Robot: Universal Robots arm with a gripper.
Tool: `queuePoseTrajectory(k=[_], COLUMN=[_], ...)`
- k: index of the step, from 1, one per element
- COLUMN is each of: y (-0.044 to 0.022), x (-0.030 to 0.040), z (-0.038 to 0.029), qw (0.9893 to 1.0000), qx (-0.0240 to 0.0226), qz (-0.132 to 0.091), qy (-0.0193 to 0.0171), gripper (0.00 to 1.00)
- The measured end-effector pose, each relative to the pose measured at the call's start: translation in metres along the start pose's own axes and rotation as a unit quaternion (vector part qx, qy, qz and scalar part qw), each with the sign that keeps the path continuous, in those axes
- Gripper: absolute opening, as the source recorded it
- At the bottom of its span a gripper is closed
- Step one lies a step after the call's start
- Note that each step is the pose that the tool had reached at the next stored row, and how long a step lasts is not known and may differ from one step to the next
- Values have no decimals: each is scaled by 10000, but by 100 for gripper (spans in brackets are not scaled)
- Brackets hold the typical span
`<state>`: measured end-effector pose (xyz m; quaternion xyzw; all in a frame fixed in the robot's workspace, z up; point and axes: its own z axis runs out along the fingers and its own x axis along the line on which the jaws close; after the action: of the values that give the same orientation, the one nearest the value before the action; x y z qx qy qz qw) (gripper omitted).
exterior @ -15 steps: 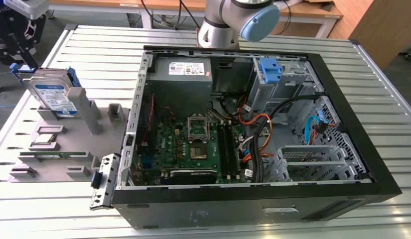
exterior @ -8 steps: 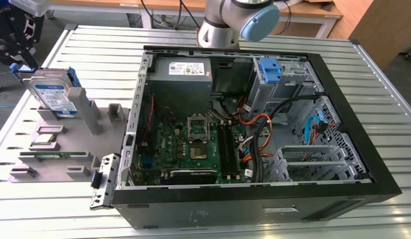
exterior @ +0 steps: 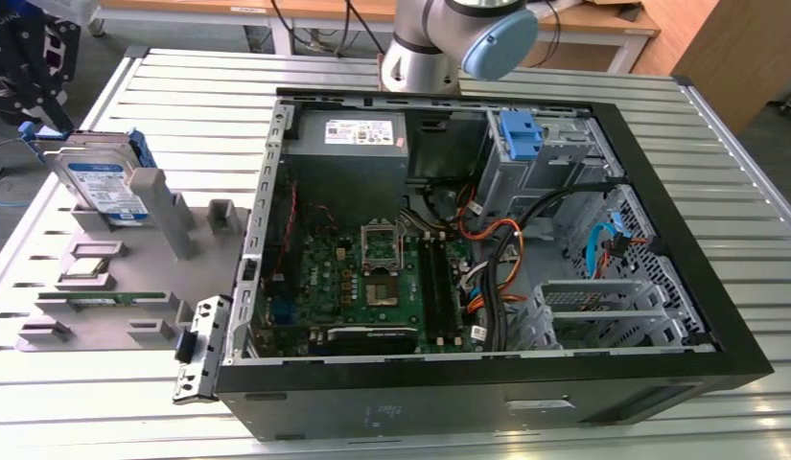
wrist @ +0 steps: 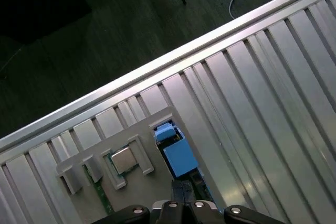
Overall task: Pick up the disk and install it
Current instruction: 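Pick up the disk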
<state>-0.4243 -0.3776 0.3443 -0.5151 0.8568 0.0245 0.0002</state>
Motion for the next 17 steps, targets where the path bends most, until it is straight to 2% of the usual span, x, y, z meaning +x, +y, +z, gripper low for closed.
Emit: queuePoseTrajectory(k=[3, 8, 10, 17], y=[0, 0, 0, 0], x=[0, 0, 0, 0], z=[1, 2, 2, 2], qw=[9997, 9984, 9980, 9980], qx=[-6, -15, -16, -16], qz=[-235, -573, -626, -633], qy=[10, 24, 26, 26], gripper=[10, 10, 10, 10])
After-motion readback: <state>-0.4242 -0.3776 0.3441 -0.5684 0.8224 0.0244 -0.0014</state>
